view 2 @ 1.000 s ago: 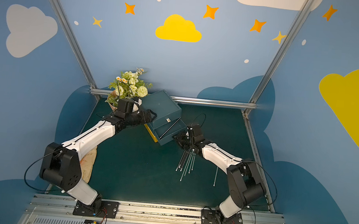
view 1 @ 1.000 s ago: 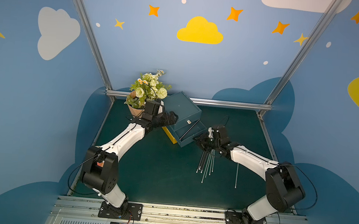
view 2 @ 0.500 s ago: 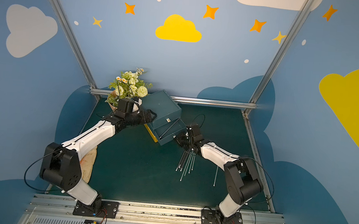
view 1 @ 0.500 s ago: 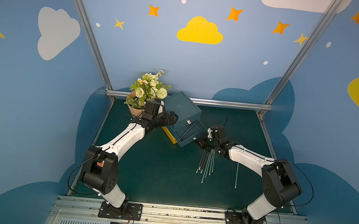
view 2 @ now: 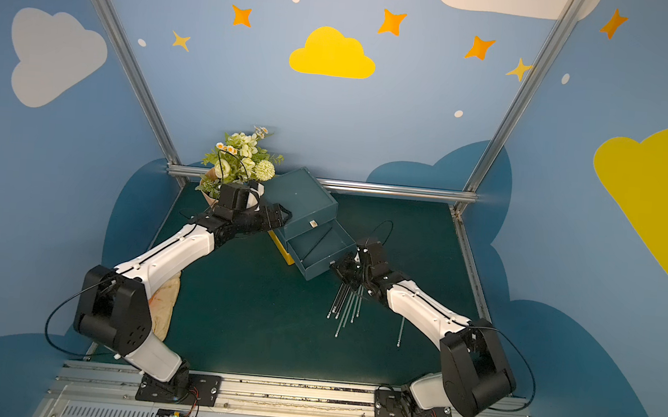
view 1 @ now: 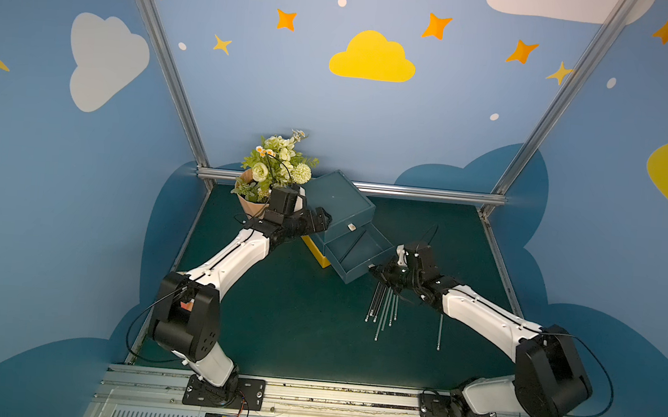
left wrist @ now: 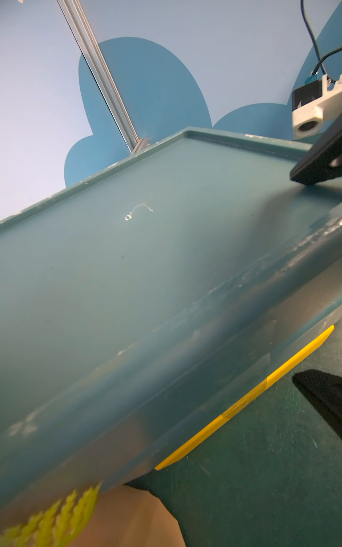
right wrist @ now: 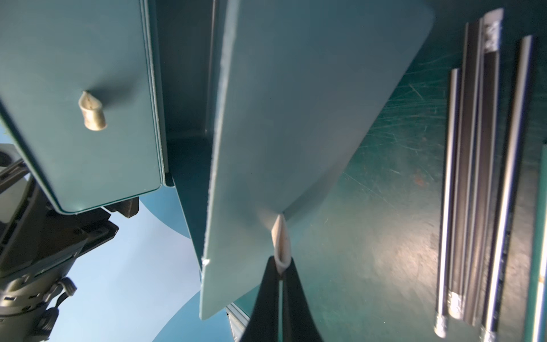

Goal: Please place the pencils in the drawer according to their color
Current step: Open the drawer in the storage box, then pick up the pencil from the center of the board.

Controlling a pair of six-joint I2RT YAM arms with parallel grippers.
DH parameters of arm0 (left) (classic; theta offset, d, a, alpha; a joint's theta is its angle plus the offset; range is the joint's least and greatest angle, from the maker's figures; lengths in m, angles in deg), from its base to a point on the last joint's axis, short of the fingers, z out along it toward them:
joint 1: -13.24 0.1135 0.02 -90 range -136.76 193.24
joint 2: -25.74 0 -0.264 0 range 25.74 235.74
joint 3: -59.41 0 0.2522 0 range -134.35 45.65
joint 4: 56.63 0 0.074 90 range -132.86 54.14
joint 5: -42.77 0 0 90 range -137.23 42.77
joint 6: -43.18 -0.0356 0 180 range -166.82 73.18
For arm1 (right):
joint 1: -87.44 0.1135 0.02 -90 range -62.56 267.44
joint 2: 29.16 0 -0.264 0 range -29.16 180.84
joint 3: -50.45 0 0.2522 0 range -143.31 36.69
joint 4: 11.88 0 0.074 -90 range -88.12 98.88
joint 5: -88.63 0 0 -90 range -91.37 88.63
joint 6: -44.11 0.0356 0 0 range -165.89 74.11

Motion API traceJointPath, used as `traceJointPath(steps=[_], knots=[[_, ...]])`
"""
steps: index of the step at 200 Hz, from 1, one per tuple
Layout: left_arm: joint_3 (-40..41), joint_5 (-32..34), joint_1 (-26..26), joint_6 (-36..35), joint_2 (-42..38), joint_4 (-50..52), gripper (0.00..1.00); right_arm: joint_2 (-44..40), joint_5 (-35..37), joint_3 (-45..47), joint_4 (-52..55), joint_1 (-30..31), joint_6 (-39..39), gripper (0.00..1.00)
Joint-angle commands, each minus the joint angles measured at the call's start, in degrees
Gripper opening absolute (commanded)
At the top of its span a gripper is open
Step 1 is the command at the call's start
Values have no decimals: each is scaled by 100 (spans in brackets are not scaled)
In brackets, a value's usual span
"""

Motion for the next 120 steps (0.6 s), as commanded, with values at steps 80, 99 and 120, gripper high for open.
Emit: traceJointPath(steps=[80,99,120], knots=[[-54,48,-19,-159,159,398,100,-568,78,-519,1542,-23,-898,53],[-47,61,-9,-163,159,406,100,-704,148,-547,2007,-7,-1116,52],[-31,52,-10,-148,131,389,100,-839,458,-565,2668,92,-1310,50]])
